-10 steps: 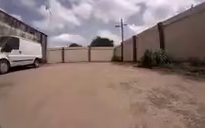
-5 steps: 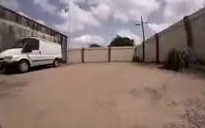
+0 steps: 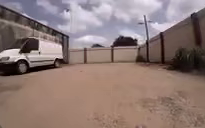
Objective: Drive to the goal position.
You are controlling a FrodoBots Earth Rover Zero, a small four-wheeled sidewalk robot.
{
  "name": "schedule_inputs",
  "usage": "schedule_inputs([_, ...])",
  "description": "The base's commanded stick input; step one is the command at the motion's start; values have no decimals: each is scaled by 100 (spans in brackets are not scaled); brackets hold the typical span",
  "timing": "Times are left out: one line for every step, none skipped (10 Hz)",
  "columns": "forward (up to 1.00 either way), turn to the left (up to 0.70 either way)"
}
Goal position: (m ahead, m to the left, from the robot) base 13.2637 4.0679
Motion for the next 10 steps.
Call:
schedule_inputs([85,0])
schedule_inputs([85,0])
schedule_inputs([85,0])
schedule_inputs([85,0])
schedule_inputs([85,0])
schedule_inputs([85,0])
schedule_inputs([85,0])
schedule_inputs([85,0])
schedule_inputs([85,0])
schedule_inputs([85,0])
